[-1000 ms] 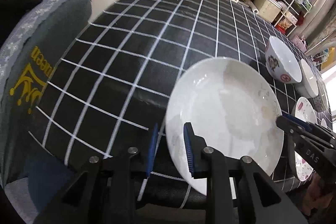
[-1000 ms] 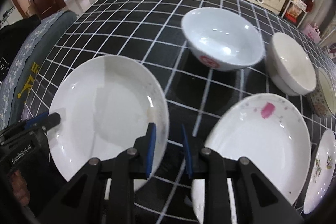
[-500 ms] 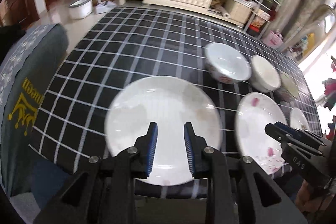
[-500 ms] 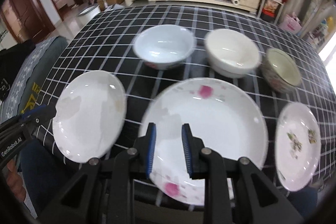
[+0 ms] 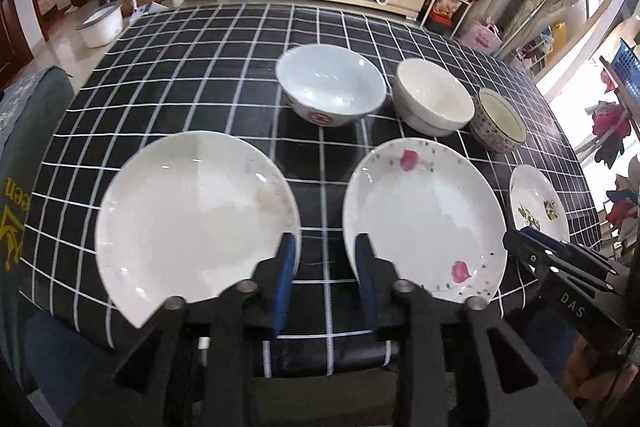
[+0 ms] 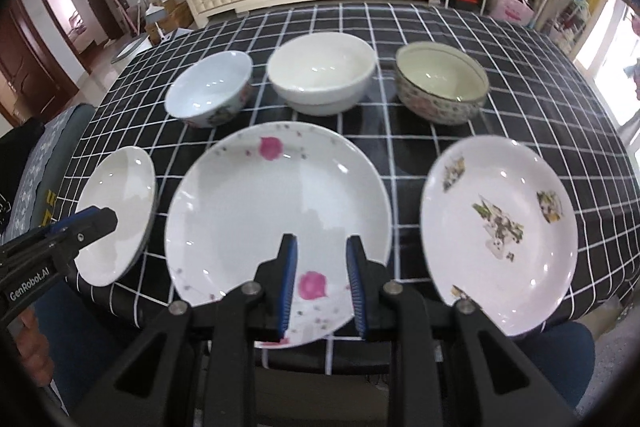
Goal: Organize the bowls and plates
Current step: 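Grasp the rim of the pink-flower plate with the left gripper and lift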
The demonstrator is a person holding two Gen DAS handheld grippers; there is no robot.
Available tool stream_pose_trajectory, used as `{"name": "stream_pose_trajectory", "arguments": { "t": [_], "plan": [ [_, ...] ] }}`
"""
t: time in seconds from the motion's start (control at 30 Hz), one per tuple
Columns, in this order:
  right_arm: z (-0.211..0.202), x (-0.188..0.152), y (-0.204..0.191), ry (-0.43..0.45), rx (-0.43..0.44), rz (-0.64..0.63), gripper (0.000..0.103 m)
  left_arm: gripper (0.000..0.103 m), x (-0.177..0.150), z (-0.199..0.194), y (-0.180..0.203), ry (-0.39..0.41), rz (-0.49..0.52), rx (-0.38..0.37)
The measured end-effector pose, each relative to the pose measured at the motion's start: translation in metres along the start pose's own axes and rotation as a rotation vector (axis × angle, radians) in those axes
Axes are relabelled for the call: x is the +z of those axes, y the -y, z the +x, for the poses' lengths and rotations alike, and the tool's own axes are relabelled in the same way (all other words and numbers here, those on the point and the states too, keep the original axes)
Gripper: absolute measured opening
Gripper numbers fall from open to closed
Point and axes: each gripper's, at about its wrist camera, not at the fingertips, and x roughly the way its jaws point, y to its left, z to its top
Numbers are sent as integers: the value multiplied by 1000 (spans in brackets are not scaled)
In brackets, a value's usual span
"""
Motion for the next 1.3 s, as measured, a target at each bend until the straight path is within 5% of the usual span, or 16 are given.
{"name": "stream_pose_trajectory", "arguments": {
  "t": [0.57, 1.3],
  "plan": [
    [35, 5, 33, -83, -7, 52, 29, 31, 7, 58, 18, -122, 29, -18],
    [66, 12, 36, -124, 8, 5, 29, 31, 5, 88, 22, -178, 47, -45]
  ]
}}
